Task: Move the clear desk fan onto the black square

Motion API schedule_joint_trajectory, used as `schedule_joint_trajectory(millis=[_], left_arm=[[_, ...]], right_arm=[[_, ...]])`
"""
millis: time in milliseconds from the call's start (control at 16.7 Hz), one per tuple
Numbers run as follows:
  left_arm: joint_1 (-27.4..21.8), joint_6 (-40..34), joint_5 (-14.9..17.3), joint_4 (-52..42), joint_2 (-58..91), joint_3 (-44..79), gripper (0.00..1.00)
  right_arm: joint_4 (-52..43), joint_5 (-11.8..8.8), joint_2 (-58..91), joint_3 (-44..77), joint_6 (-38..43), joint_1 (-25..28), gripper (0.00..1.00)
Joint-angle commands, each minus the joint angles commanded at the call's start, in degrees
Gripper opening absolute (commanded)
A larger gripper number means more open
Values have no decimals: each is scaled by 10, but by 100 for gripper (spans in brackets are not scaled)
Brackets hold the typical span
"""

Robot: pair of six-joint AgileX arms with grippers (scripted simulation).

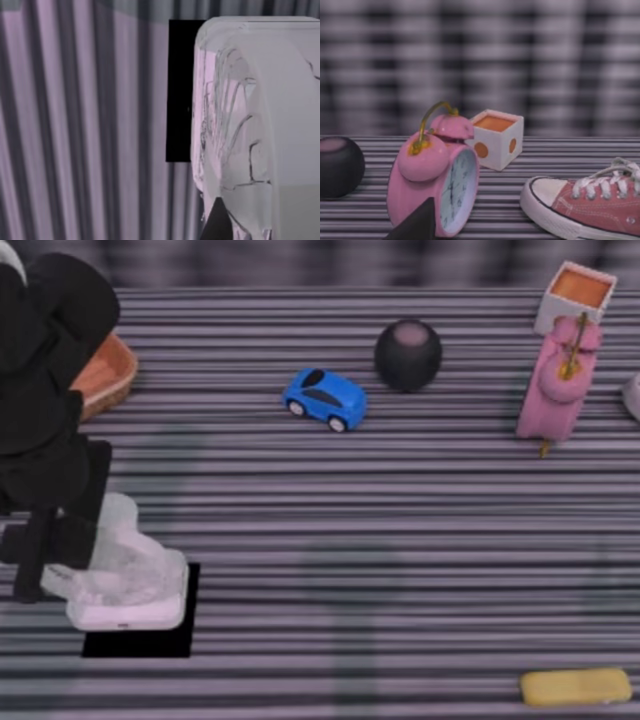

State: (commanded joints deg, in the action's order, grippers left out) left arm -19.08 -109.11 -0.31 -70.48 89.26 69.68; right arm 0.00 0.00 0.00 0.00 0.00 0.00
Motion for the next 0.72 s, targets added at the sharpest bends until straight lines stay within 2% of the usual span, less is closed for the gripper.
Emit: schedule_joint_trajectory(millis=[480,720], left_arm=[[0,0,0,0,0,0,98],[0,0,0,0,0,0,100]], right_arm=[[0,0,0,0,0,0,100],[0,0,0,0,0,0,100]])
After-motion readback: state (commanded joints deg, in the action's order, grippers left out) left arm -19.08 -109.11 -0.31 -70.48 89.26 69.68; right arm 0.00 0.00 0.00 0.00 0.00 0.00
